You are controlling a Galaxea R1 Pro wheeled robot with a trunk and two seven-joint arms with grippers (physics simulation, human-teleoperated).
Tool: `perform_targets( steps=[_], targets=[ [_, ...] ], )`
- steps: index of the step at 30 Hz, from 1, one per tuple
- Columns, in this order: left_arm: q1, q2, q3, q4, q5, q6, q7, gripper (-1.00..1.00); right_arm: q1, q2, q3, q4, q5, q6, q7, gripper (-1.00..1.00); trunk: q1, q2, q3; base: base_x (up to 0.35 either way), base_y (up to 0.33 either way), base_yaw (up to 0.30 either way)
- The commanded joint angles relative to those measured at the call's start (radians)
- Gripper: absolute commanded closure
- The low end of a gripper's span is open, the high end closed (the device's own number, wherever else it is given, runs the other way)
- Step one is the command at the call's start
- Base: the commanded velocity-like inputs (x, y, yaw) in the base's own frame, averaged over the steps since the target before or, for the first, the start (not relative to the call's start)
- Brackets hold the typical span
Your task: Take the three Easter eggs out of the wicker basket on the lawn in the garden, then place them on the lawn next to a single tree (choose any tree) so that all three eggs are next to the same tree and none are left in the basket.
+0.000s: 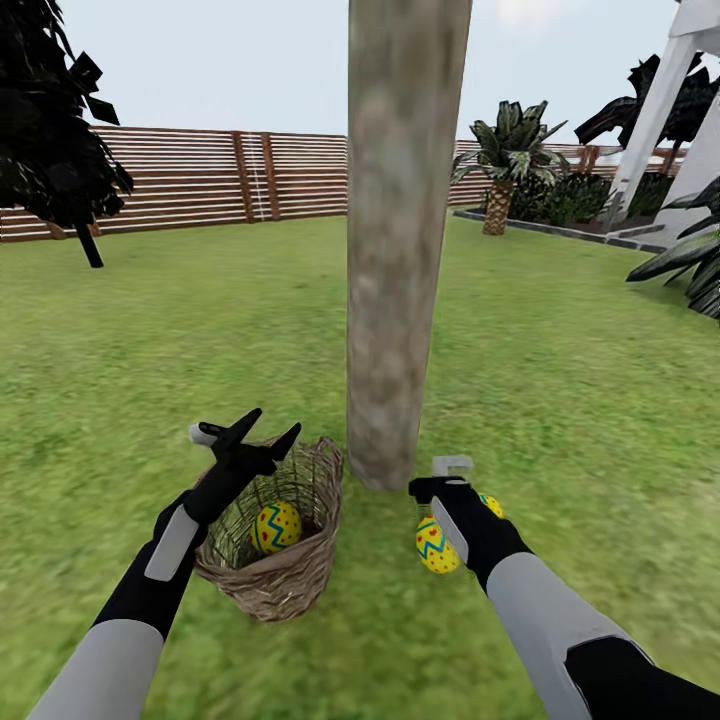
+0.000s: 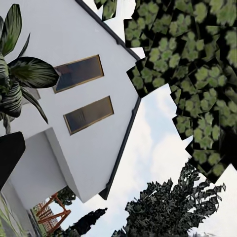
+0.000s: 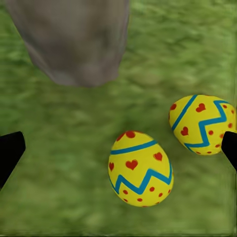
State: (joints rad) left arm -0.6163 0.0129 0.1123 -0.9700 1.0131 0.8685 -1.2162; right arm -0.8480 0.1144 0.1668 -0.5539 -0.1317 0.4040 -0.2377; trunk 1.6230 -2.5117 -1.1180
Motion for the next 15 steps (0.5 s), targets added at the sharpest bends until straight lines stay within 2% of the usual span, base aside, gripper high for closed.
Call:
perform_targets(
  steps=[1,6,7,11,15],
  targets=[
    [0.0,0.001,0.0,-0.001,0.004,0.007,0.0,-1.0,0.0,-0.001,0.007,-0.032,-0.011,0.056,-0.009,-1.0,-0.001,0.0,0.003,0.0,0.0,0.0],
    [0.0,0.001,0.0,0.0,0.004,0.007,0.0,-1.0,0.001,0.004,0.007,-0.103,-0.02,0.227,-0.009,-1.0,-0.003,0.001,0.022,0.0,0.0,0.0],
    [0.0,0.003,0.001,0.002,0.004,0.007,0.0,-1.0,0.001,0.006,0.007,-0.113,-0.038,0.27,-0.009,-1.0,-0.003,0.001,0.026,0.0,0.0,0.0],
    [0.0,0.007,0.002,0.004,0.004,0.008,0.0,-1.0,0.001,0.009,0.008,-0.134,-0.102,0.312,-0.009,-1.0,-0.005,0.002,0.042,0.0,0.0,0.0],
    [0.0,0.011,0.004,0.002,0.004,0.009,0.0,-1.0,0.001,0.01,0.008,-0.137,-0.133,0.318,-0.009,-1.0,-0.007,0.003,0.057,0.0,0.0,0.0]
  ],
)
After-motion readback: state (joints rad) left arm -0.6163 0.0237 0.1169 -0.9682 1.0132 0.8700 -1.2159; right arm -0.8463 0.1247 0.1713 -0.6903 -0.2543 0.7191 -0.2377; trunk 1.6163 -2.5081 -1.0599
